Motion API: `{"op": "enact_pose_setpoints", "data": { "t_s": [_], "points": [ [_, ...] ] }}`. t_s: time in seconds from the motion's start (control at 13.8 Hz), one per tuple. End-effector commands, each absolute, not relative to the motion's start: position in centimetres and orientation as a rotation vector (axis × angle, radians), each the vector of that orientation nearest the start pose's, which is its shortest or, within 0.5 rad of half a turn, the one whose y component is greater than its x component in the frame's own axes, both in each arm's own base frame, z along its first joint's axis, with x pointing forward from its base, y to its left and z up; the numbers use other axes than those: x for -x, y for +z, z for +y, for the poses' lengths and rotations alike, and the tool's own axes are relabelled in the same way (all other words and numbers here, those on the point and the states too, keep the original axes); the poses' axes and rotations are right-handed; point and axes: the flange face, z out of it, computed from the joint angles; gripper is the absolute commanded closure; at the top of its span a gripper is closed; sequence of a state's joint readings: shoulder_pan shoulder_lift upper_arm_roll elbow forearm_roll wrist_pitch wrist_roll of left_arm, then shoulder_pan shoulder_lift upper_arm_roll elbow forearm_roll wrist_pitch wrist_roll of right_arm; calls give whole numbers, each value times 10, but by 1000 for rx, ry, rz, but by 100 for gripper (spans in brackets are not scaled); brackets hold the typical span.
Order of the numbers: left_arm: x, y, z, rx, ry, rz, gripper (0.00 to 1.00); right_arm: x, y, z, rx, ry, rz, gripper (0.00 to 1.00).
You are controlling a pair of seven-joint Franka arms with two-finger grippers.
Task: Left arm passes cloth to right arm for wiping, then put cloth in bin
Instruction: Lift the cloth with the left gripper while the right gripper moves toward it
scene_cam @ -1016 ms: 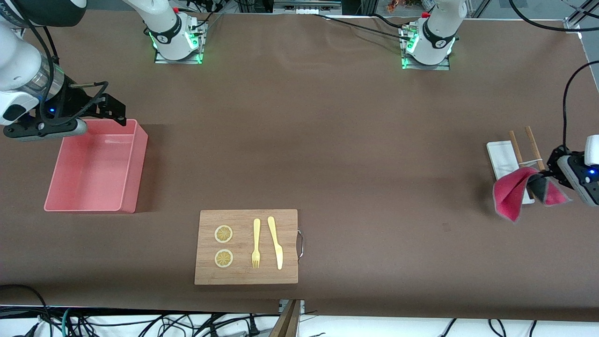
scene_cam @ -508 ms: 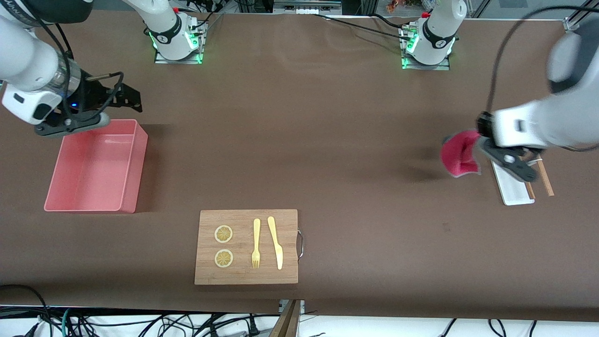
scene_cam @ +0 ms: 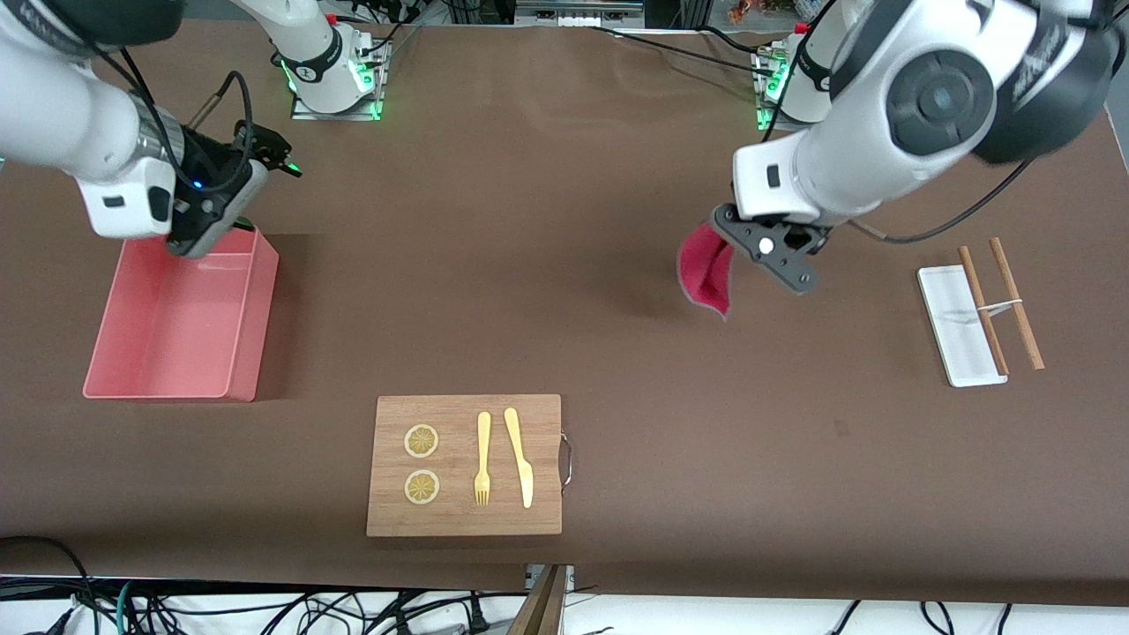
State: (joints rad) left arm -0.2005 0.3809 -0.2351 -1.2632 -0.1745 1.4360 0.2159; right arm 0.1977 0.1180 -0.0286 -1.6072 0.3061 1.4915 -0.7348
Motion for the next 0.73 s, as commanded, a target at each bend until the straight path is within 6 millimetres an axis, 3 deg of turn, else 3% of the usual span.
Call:
{"op": "enact_pose_setpoints", "data": {
  "t_s": [0.0,0.15,0.22,0.51,0.65],
  "points": [
    [-609,523,-276,3331,329,1068,100,-584,495,137,2270,131,-1307,0],
    [-613,512,-290,3491,387,956,100,-596,463,152,2093,53,-1348,0],
    [-618,511,-294,3584,417,781,100,-603,446,158,2004,-10,-1380,0],
    [-621,524,-299,3694,526,217,100,-622,373,182,1727,-199,-1417,0],
    [-624,533,-298,3734,591,-17,100,-619,344,214,1577,-278,-1444,0]
  ]
}}
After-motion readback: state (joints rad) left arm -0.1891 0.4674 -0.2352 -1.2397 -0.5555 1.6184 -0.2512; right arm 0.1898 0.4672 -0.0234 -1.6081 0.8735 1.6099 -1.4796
